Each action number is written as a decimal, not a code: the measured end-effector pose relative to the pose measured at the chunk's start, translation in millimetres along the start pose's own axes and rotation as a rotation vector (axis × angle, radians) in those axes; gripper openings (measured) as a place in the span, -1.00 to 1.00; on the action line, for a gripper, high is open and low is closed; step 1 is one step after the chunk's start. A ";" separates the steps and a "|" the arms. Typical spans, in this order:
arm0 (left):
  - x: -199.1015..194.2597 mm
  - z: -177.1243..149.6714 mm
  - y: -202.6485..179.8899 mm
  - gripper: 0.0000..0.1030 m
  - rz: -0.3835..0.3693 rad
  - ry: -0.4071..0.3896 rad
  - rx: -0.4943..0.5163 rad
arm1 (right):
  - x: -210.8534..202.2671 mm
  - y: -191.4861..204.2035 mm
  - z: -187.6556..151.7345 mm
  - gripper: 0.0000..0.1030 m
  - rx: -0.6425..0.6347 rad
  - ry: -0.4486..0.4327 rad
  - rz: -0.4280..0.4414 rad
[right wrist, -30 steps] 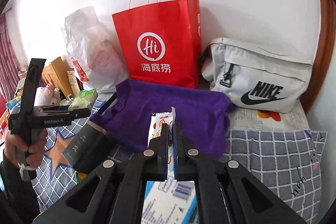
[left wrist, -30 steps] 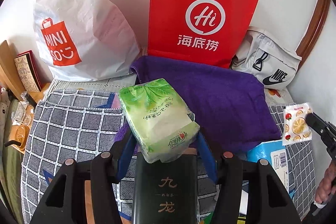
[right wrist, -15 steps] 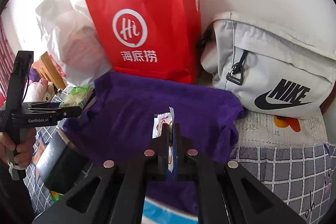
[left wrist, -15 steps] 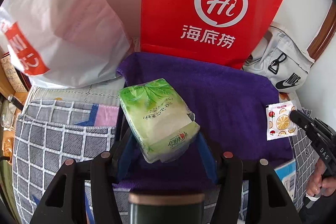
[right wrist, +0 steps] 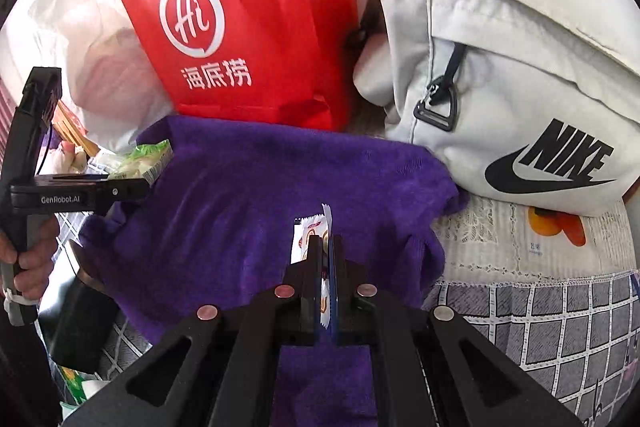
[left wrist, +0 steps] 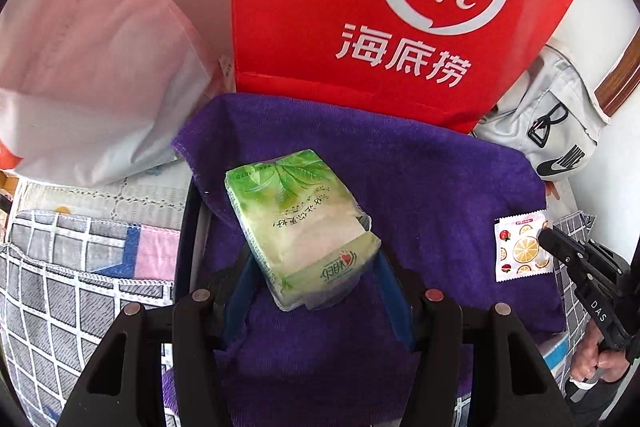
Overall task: Organize soft objects
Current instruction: 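Lower both held items onto the purple towel and open both tools, then grasp the white sponge block with the right tool while the left tool moves to the gloves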
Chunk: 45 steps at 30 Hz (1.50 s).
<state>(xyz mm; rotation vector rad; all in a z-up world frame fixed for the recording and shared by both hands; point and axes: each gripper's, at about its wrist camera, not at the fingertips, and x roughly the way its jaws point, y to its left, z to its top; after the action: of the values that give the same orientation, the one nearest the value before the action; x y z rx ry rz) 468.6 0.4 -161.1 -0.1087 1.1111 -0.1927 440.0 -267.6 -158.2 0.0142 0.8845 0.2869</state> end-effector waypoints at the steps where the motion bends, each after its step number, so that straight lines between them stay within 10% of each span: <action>1: 1.7 0.0 0.3 0.10 -0.003 0.001 0.000 | 1.4 0.2 -0.4 -0.94 -0.005 0.000 -0.012; 10: 7.2 4.5 -0.5 0.28 -0.021 0.019 0.014 | 8.6 -2.1 -1.0 -0.84 -0.024 0.020 -0.033; 17: -14.2 0.7 -3.7 0.42 0.017 -0.009 0.009 | -2.7 -2.4 -0.2 -0.17 -0.015 0.013 -0.032; 35: -149.0 -98.4 5.8 0.42 0.053 -0.177 0.007 | -129.3 89.1 -64.7 -0.07 -0.061 -0.068 0.041; 45: -165.8 -169.0 27.8 0.42 0.086 -0.201 -0.003 | -114.6 146.5 -119.3 0.03 -0.179 0.020 0.063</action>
<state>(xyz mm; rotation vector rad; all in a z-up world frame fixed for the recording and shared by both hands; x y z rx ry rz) 248.5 63.7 -95.0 -0.0806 0.9134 -0.1003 244.9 -168.3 -127.9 -0.1272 0.8763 0.4251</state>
